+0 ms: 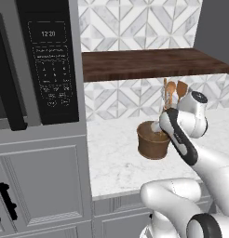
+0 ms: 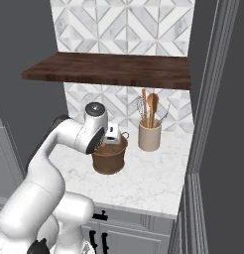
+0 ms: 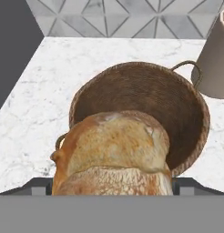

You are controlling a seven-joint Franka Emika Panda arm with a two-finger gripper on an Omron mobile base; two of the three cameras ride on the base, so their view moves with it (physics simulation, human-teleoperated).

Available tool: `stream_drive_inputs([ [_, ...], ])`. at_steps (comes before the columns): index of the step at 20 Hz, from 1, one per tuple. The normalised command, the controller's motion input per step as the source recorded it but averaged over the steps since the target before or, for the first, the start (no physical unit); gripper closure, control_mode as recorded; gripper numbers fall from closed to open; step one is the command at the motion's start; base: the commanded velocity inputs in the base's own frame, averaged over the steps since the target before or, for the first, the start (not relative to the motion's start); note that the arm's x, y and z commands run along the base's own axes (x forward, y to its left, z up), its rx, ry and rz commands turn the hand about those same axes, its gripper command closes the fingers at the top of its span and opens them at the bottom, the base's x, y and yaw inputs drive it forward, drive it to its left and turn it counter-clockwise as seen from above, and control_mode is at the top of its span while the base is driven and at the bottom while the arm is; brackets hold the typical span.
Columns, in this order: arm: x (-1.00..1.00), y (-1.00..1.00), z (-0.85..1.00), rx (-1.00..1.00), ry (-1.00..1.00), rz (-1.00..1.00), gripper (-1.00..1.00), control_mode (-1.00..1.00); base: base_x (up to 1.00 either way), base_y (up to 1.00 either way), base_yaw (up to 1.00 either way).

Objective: Open the cabinet, pick up the bread from the cabinet and place it in the basket. Then move the basket to the dining counter.

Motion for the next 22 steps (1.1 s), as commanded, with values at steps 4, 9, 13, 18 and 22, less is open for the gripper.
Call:
stream_drive_inputs([
  [4, 0.76, 0.00, -0.51, -0.01, 0.03, 0.00, 1.00, -1.00, 0.00, 0.00, 0.00],
  [9, 0.55, -0.04, -0.46, -0.02, 0.06, 0.00, 1.00, -1.00, 0.00, 0.00, 0.00],
  [13, 0.41, -0.20, -0.34, 0.00, 0.00, 0.00, 1.00, -1.00, 0.00, 0.00, 0.00],
  [18, 0.43, -0.18, -0.41, 0.00, 0.01, 0.00, 1.00, -1.00, 0.00, 0.00, 0.00],
  [22, 0.45, 0.00, -0.39, 0.00, 0.02, 0.00, 1.00, -1.00, 0.00, 0.00, 0.00],
])
